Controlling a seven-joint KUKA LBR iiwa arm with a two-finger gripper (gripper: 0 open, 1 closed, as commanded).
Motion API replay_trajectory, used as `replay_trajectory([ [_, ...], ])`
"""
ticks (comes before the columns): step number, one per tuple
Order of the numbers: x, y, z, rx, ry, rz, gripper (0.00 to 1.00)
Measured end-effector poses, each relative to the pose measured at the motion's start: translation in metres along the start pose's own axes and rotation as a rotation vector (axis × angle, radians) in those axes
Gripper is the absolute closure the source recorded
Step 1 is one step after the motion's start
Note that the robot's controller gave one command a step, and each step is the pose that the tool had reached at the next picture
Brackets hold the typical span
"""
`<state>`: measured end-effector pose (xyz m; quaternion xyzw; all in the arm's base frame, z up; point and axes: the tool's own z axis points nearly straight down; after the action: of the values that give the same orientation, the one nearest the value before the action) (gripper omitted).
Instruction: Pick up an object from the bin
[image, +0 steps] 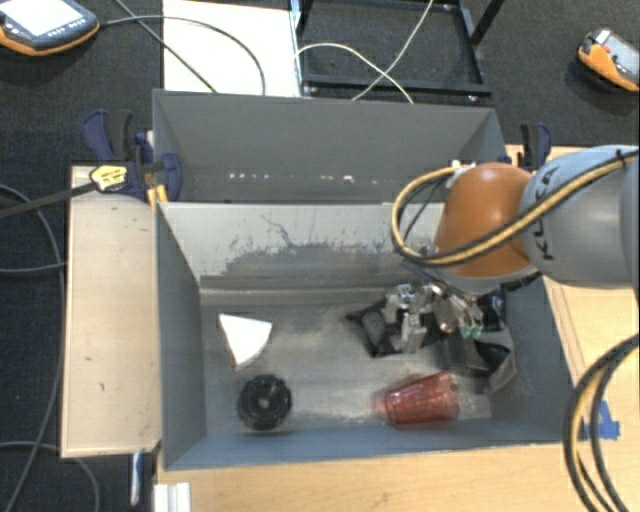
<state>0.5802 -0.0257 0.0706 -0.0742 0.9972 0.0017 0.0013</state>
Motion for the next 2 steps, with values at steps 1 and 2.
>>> replay_trajectory([
  [1, 0.0000, 0.0000, 0.0000, 0.000, 0.000, 0.000, 1.00],
  [2, 0.0008, 0.0002, -0.0028, 0.000, 0.001, 0.001, 1.00],
])
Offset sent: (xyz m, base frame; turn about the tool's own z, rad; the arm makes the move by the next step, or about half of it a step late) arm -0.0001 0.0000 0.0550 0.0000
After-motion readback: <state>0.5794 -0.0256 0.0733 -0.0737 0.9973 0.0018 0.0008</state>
